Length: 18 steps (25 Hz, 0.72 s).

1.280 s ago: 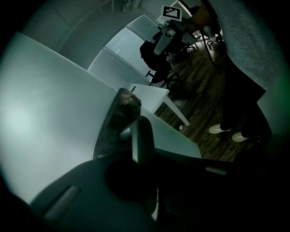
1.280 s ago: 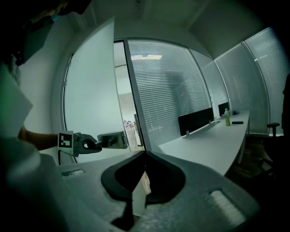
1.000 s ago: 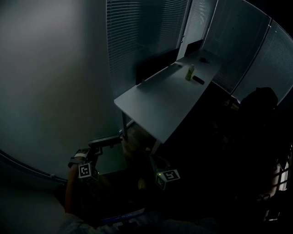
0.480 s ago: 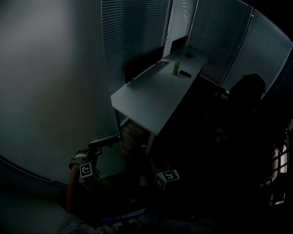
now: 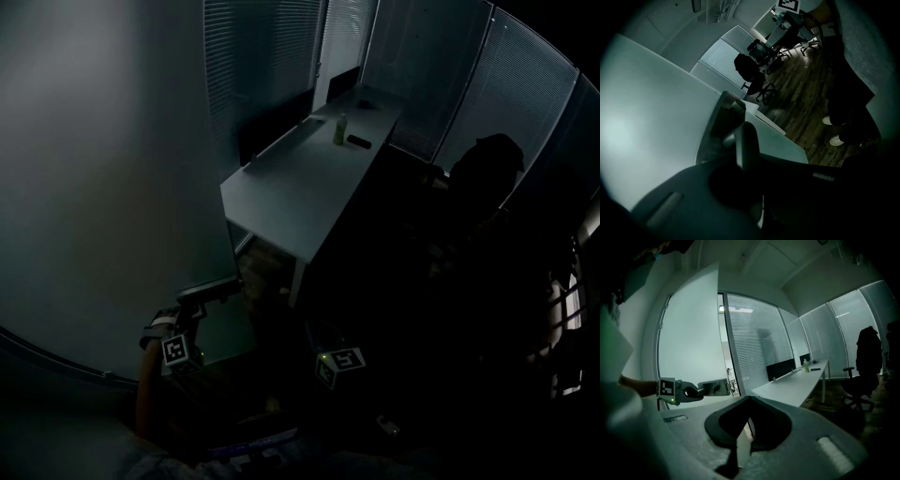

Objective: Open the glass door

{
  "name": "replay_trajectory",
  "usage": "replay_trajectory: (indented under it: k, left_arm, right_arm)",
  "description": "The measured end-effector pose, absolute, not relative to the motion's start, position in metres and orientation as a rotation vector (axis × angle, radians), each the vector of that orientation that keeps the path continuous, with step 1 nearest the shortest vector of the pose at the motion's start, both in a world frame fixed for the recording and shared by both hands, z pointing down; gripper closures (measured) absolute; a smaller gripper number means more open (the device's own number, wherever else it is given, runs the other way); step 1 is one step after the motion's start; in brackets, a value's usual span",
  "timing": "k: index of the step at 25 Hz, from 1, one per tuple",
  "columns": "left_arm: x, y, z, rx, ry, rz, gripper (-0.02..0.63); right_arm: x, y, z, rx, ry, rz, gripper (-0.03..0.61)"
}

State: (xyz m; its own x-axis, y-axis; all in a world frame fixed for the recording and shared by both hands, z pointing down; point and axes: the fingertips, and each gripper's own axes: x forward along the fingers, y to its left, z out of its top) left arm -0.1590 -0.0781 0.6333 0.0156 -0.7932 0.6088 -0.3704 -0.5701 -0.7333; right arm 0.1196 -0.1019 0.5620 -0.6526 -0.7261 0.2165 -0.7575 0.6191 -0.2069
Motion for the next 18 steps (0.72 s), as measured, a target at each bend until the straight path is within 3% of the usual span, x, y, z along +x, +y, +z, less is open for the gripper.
replay_trajectory:
  k: [18]
  left_arm:
    - [-0.149, -0.070, 0.639, -1.950, 1.116, -1.521, 0.611]
  right_arm:
    - [0.132, -0.070, 0.570, 1.310, -2.667, 0.428, 0.577]
